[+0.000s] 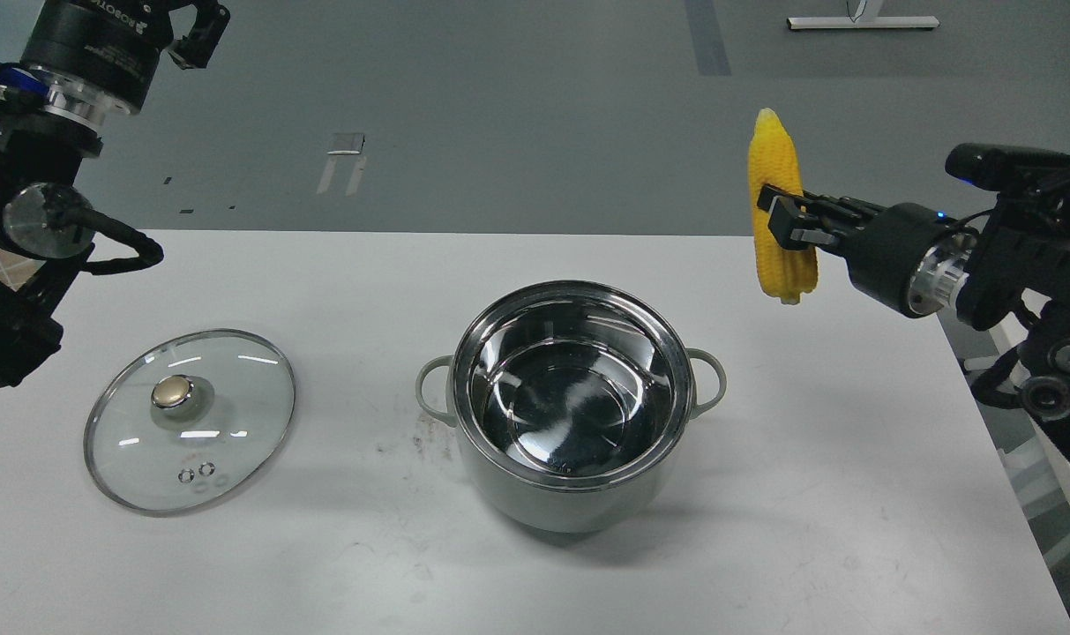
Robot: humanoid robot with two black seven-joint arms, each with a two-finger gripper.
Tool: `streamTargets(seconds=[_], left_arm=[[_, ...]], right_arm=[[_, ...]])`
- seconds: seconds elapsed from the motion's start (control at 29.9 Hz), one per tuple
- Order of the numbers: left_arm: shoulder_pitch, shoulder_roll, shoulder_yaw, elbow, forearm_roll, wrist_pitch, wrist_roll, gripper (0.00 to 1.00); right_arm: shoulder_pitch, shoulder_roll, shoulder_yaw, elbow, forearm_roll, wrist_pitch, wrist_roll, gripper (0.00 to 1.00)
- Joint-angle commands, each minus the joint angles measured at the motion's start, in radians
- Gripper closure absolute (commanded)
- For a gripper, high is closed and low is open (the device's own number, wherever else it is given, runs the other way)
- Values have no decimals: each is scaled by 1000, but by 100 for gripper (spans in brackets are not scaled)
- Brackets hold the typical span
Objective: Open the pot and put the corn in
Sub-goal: 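Lift the corn cob with the right gripper over the pot, then lower the corn cob into the pot with the right gripper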
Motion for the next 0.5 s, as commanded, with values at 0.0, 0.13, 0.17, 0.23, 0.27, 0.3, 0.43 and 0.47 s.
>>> streamTargets(seconds=[0.0, 0.13, 0.17, 0.23, 0.27, 0.3, 0.43, 0.47], left_arm=[[8, 19, 1, 0, 2, -8, -3, 2], [19, 19, 1, -2, 3, -9, -3, 2], [22, 15, 0, -2, 2, -8, -3, 2], [24, 8, -4, -2, 2, -8, -3, 2], [25, 7, -10, -2, 2, -8, -3, 2], [25, 5, -11, -2, 0, -8, -3, 2], [47, 4, -17, -2, -3, -8, -3, 2], [53, 4, -17, -5, -3, -8, -3, 2]], right_arm=[[26, 64, -99, 29, -1, 0, 1, 100], [26, 69, -219, 29, -3, 0, 1, 100], [31, 69, -250, 30, -3, 0, 1, 100], [38, 67, -279, 32, -1, 0, 1, 100], [41, 64, -294, 30, -3, 0, 1, 100], [43, 61, -300, 29, -3, 0, 1, 100], [43, 66, -317, 29, -3, 0, 1, 100], [45, 69, -326, 29, -3, 0, 1, 100]])
